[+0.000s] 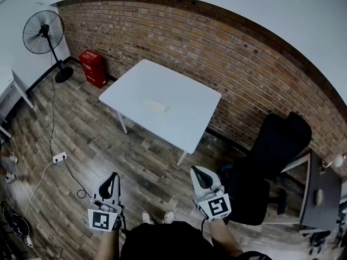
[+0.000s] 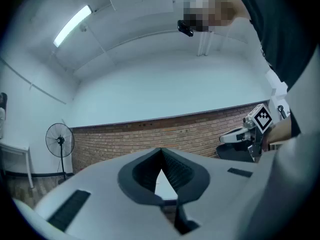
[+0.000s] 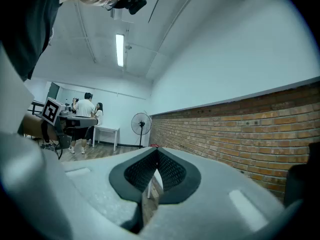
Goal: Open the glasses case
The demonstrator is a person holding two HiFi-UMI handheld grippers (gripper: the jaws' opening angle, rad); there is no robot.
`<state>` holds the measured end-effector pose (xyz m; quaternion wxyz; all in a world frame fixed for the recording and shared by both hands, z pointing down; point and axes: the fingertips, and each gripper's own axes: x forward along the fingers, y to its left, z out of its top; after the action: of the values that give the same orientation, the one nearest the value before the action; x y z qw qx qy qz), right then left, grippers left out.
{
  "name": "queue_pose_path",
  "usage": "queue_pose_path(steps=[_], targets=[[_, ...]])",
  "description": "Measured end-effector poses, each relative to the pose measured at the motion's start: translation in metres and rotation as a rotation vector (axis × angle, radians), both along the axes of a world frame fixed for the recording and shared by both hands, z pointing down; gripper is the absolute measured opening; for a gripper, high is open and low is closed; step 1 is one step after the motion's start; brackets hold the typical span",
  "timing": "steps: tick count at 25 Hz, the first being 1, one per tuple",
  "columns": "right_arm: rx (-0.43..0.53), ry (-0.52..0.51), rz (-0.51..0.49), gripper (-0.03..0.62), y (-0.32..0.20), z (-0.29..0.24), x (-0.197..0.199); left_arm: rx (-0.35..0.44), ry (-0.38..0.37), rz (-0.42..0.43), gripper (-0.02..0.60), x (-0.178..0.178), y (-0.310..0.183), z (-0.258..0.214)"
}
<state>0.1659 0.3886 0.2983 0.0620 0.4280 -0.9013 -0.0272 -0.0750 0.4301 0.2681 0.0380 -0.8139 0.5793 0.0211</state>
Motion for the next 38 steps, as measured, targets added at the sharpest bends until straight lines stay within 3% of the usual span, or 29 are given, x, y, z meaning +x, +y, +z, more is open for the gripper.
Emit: queue_pose_path(steps=[13,18,24,30,38], targets=[[-0.025,-0.067,-0.046,0.004,-0.009,0.009,0.015,-0.012,-0.018,-0.029,0.006,0.02,0.0,0.002],[-0.041,-0.074,-0.065,0.004,-0.018,0.021,0.024,-0.007,-0.065,-0.055,0.006,0.03,0.002,0.007],[-0.064,-0.071,-0.082,0.005,-0.033,0.032,0.013,-0.05,-0.021,-0.058,0.006,0.023,-0.013,0.02],[-0.091,-0.043,-0.054,0.005,-0.079,0.047,-0.005,-0.062,0.002,0.0,0.006,0.011,-0.075,0.038],[-0.081,-0.006,-0.01,0.004,-0.201,0.034,-0.067,-0.046,0.032,0.083,0.006,-0.039,-0.218,0.033]])
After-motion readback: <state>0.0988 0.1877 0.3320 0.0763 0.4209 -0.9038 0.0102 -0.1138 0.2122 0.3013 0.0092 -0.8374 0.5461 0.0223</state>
